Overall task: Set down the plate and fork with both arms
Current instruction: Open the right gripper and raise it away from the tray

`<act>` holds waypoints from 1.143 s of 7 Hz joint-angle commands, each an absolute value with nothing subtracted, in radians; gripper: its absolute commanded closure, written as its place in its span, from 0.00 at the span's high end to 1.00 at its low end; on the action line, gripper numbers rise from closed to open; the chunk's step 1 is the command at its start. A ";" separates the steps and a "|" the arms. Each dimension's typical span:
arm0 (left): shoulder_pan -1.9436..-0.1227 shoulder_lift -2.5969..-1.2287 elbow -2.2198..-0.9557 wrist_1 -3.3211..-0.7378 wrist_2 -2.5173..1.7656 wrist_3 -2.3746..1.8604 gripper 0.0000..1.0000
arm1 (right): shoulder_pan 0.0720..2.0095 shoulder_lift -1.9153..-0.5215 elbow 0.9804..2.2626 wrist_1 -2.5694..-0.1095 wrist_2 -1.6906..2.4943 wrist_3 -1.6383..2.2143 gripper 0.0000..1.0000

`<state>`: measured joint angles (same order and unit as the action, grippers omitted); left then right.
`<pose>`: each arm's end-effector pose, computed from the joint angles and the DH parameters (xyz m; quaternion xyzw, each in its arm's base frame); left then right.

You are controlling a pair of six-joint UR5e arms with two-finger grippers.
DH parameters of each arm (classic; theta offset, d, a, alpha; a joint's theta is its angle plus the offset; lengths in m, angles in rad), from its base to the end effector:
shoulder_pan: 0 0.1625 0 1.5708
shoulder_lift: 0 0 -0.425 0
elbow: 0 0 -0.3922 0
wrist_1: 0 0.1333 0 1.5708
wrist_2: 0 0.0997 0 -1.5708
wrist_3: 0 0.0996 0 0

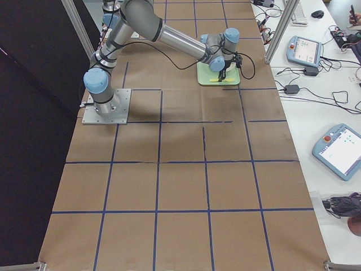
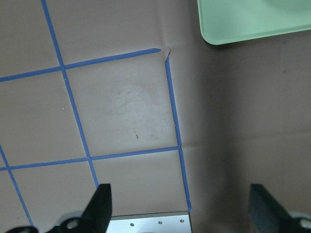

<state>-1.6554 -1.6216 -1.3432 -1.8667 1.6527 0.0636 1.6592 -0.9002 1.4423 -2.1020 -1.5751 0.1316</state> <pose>-0.1665 -0.4825 0.5455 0.0763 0.9945 0.0590 0.0415 0.1940 -0.6842 0.1924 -0.0216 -0.9997 -0.0052 0.0027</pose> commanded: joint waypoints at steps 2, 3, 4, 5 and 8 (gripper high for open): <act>-1.655 -1.623 -1.344 -1.847 1.649 0.060 1.00 | 1.652 -0.974 1.443 -2.044 -1.575 0.127 1.00; -1.655 -1.621 -1.344 -1.847 1.649 0.061 1.00 | 1.641 -1.035 1.448 -1.989 -1.577 0.112 1.00; -1.655 -1.621 -1.344 -1.848 1.649 0.061 1.00 | 1.611 -1.105 1.448 -1.894 -1.575 0.060 1.00; -1.655 -1.621 -1.344 -1.848 1.649 0.061 1.00 | 1.574 -1.188 1.451 -1.802 -1.575 0.011 1.00; -1.655 -1.620 -1.350 -1.848 1.651 0.061 1.00 | 1.562 -1.417 1.441 -1.574 -1.580 -0.009 1.00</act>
